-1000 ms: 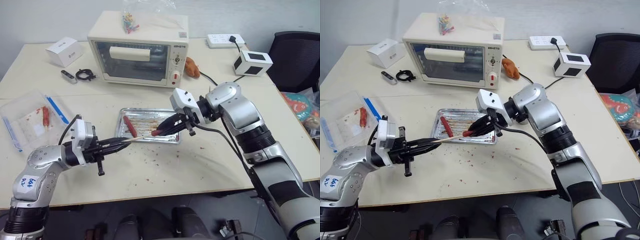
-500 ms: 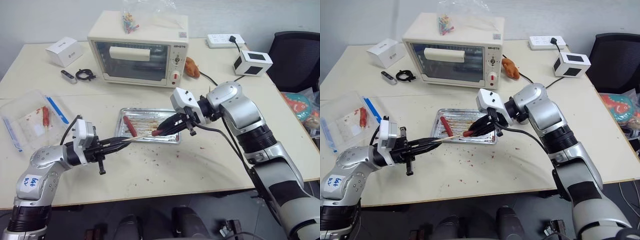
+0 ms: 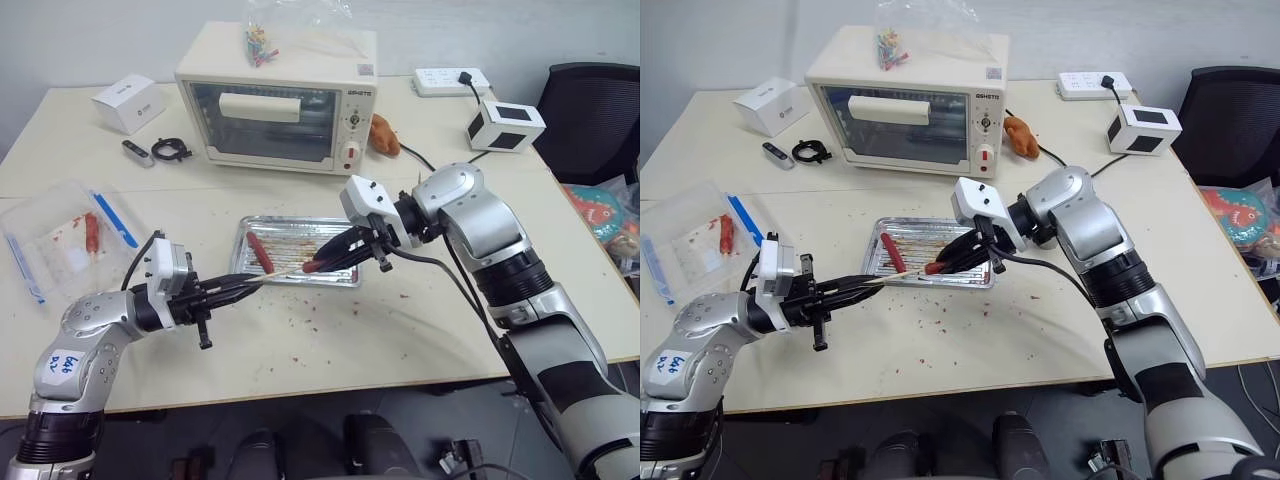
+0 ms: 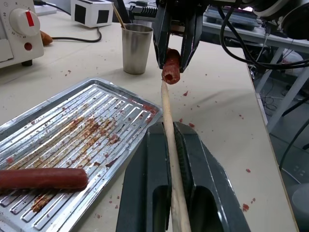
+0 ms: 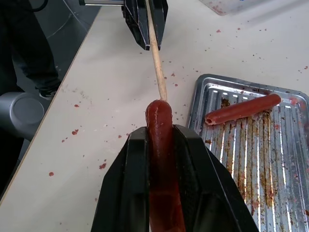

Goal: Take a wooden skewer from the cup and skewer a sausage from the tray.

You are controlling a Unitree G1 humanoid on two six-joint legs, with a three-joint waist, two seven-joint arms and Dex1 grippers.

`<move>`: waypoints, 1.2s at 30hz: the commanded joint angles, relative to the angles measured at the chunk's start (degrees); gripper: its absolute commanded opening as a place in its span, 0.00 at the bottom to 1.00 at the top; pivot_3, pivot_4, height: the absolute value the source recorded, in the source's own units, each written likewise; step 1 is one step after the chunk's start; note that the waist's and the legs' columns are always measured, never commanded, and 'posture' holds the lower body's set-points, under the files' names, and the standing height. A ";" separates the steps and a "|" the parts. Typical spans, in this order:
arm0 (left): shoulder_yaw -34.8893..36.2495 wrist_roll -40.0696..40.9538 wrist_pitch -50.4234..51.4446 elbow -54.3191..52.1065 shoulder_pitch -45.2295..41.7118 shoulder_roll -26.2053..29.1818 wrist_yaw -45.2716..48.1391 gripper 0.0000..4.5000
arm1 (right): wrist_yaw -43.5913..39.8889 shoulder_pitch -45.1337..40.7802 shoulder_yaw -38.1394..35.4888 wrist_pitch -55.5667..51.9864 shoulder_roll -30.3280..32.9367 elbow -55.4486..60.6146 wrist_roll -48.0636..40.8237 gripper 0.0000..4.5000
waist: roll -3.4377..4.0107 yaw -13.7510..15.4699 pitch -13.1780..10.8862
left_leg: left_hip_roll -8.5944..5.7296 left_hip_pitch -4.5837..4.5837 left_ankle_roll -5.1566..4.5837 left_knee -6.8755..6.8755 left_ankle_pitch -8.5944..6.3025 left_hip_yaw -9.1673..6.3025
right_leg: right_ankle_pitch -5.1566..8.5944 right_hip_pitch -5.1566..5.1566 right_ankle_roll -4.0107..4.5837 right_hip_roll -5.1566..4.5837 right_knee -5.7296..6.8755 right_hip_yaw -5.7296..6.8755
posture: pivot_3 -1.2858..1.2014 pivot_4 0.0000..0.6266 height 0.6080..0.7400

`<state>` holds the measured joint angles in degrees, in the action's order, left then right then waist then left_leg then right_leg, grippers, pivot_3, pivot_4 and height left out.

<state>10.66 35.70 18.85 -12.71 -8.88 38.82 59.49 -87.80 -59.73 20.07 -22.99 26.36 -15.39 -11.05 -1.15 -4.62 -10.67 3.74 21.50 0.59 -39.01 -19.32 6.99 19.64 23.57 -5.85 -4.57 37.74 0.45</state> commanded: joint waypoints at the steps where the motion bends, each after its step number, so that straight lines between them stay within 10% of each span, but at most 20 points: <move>1: 0.25 1.05 0.06 -1.60 -0.98 -0.12 0.27 0.00 | -1.92 -1.00 0.32 -0.39 -0.07 1.75 -1.17 0.17 | 0.00 0.00 0.00 | 0.00 0.00 0.00 0.00 0.00 0.00 | 0.00 0.00 0.00 0.00 0.00 0.00 | 0.52 0.24 1.00; 36: 6.56 1.18 0.30 0.07 3.88 2.73 1.73 0.00 | -1.62 -3.09 -2.28 2.64 4.53 -5.16 -1.26 0.17 | 0.00 -0.02 0.00 | -0.01 0.00 0.00 -0.02 0.00 0.00 | 0.00 0.00 0.00 -0.02 0.00 0.00 | 0.52 0.24 1.00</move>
<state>14.89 35.80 19.85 -12.45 -5.56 40.98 61.33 -87.81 -60.27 20.41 -21.25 29.74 -20.44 -11.57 -1.15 -4.64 -10.67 3.73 21.51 0.58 -39.03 -19.32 6.99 19.64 23.57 -5.85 -4.59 37.73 0.45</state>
